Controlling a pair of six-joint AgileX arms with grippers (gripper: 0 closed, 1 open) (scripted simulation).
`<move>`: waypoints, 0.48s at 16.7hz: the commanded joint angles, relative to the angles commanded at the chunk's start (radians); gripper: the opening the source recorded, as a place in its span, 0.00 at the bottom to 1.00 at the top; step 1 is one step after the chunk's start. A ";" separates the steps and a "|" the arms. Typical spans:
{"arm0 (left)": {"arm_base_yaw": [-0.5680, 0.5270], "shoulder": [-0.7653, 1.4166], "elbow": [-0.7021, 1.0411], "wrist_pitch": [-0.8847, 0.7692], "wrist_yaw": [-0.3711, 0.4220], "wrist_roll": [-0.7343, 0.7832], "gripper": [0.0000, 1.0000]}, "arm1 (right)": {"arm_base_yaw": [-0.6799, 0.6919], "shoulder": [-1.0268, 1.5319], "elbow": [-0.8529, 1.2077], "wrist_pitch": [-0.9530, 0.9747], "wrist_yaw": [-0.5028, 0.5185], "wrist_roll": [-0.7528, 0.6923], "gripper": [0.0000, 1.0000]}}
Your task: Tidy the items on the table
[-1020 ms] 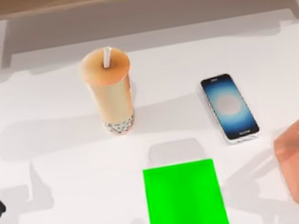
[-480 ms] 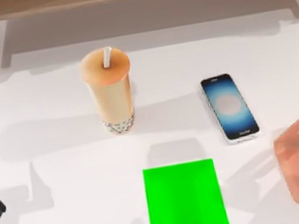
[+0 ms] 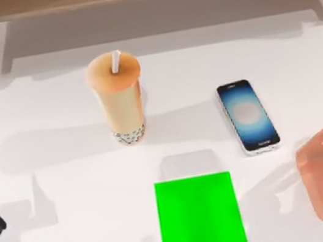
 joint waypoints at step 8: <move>0.000 0.000 0.000 0.000 0.000 0.000 1.00 | 0.229 0.070 0.147 0.059 0.030 0.228 0.00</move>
